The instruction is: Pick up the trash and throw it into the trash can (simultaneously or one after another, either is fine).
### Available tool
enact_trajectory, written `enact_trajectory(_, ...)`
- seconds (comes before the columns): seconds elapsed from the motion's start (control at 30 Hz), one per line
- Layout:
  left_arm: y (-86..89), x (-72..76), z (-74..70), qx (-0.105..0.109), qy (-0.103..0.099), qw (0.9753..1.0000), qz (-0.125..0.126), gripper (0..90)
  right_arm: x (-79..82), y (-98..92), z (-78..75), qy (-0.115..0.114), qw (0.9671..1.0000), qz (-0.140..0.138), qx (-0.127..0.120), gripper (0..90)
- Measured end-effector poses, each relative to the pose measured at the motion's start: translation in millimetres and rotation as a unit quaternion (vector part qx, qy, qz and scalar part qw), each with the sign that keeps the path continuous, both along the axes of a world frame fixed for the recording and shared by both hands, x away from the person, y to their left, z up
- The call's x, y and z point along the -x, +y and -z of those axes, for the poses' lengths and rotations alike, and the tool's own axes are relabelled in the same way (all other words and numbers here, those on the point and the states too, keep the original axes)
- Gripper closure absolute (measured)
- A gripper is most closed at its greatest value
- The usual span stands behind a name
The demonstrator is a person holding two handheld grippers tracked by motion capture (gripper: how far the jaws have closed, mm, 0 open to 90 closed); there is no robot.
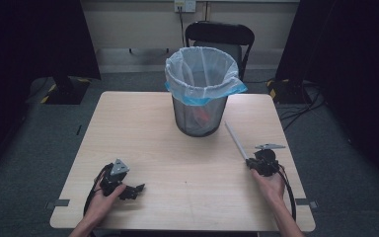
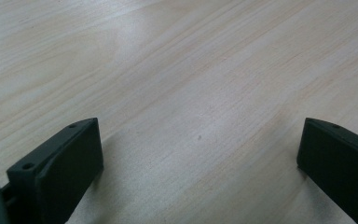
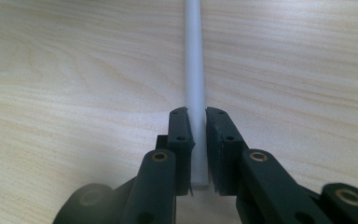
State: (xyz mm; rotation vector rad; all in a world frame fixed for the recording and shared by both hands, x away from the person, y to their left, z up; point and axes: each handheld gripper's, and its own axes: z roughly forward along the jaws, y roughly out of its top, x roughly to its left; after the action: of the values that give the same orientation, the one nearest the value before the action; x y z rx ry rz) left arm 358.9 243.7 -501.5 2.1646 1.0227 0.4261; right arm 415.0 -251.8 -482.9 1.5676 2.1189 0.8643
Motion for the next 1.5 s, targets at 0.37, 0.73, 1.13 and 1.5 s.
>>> enact_trajectory(0.37,0.0,0.0,0.0,0.0,0.0,1.0,0.0,0.0,1.0,-6.3,-8.8,-0.029,0.999,0.03,-0.02,81.7)
enact_trajectory(0.73,0.0,0.0,0.0,0.0,0.0,1.0,0.0,0.0,2.2,-8.8,-16.8,-0.042,0.9977,0.04,-0.035,81.9)
enact_trajectory(1.13,0.0,0.0,0.0,0.0,0.0,1.0,0.0,0.0,2.5,-13.2,-34.2,-0.064,0.995,0.054,-0.055,82.0)
enact_trajectory(1.5,0.0,0.0,0.0,0.0,0.0,1.0,0.0,0.0,0.6,-16.8,-53.3,-0.093,0.9914,0.065,-0.064,82.2)
